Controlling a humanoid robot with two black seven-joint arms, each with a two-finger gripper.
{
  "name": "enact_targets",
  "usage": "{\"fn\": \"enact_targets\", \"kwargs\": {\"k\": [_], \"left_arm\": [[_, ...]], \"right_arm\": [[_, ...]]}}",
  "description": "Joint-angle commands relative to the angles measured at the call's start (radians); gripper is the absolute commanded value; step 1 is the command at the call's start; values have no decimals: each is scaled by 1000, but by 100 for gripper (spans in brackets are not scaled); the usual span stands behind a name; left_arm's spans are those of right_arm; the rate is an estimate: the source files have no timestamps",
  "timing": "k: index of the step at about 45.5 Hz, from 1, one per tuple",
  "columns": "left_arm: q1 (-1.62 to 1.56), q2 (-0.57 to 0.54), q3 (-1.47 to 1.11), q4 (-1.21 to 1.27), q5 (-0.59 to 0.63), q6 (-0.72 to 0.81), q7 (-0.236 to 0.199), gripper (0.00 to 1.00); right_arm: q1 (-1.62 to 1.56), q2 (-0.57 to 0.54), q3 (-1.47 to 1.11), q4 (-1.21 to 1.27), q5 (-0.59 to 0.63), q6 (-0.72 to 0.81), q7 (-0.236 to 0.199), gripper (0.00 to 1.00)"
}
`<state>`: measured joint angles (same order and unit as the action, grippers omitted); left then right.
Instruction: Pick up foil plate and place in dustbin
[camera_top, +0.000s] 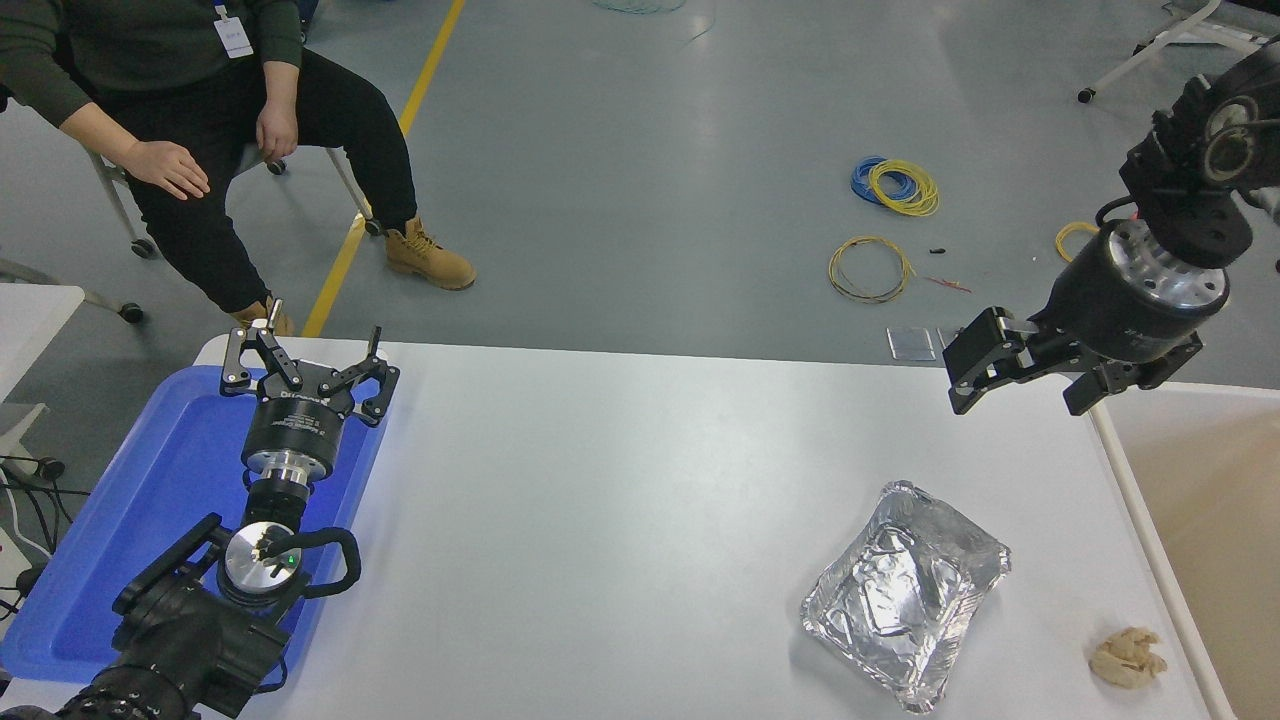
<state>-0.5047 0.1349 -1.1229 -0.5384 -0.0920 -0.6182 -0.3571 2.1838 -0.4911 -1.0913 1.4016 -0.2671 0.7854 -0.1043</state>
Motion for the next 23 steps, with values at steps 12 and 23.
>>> {"fn": "enact_targets", "kwargs": {"k": [12,23], "left_arm": [[0,0,0,0,0,0,0,100],[0,0,0,0,0,0,1,100]], "right_arm": [[-44,17,11,-50,-1,0,0,100],[-65,16,28,-52,-7,0,0,100]]}}
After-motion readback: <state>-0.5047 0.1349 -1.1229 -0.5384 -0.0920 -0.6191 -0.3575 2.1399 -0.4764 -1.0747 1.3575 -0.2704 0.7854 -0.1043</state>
